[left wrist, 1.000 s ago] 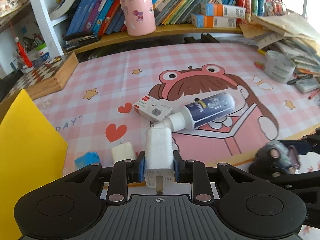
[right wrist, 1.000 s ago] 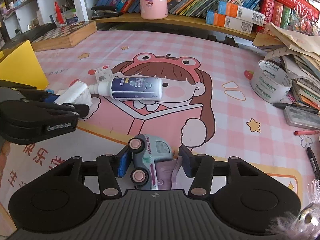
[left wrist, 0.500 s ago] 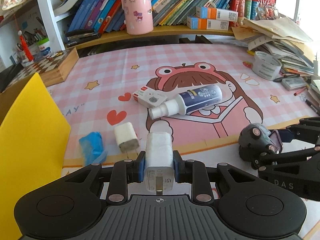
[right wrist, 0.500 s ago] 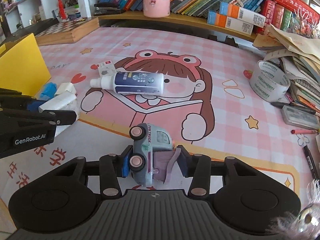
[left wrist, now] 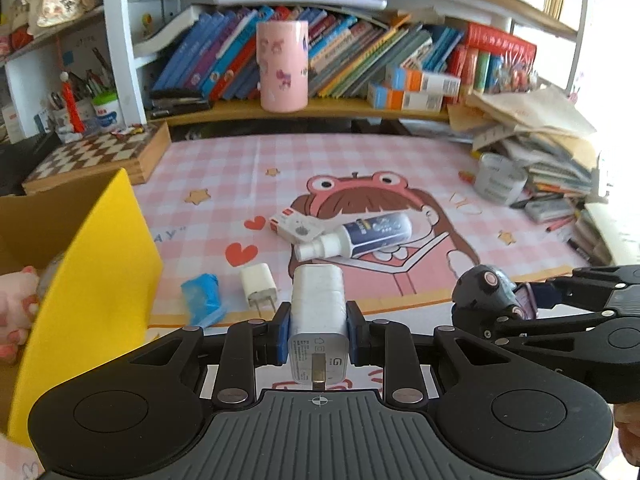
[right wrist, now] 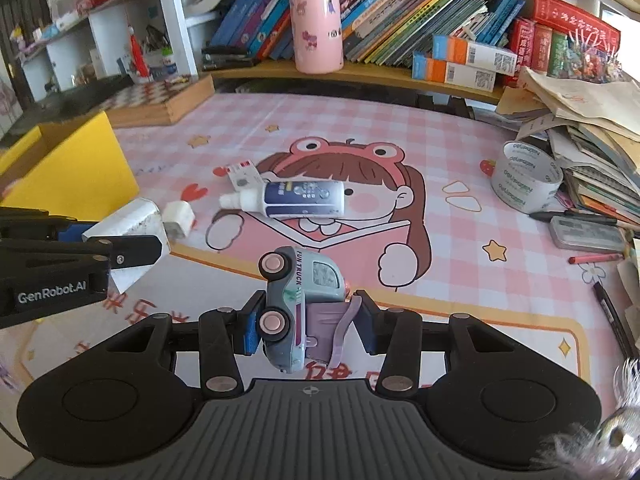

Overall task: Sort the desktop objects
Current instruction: 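Lift and carry the charger and toy truck with both tools over the yellow box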

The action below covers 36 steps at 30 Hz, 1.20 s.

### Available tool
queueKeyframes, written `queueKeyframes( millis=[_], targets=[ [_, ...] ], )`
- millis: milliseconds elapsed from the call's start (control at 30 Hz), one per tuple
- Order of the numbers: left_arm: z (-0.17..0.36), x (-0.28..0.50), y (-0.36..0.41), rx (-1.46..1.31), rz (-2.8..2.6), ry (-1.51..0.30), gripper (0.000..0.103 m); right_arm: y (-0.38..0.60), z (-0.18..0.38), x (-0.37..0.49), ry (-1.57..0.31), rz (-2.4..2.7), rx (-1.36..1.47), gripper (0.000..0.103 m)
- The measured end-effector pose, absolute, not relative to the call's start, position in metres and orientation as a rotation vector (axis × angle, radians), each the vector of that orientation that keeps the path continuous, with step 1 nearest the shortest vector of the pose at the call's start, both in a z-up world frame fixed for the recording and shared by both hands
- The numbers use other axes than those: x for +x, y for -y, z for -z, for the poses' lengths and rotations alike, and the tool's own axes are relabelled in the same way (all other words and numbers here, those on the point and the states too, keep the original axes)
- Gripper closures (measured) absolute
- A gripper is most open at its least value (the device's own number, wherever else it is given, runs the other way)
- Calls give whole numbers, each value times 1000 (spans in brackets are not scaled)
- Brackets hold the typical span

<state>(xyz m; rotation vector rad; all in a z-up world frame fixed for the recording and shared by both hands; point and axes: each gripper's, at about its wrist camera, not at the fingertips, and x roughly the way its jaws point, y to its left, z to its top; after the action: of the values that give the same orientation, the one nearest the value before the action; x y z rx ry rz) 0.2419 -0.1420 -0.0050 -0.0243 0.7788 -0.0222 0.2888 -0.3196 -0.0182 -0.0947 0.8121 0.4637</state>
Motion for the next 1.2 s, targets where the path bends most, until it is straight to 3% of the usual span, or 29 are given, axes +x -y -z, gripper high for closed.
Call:
queueKeyframes(
  millis=[1200],
  targets=[
    [-24, 81, 60, -30, 138, -741, 78, 245, -11, 121, -776, -387, -70, 60]
  ],
)
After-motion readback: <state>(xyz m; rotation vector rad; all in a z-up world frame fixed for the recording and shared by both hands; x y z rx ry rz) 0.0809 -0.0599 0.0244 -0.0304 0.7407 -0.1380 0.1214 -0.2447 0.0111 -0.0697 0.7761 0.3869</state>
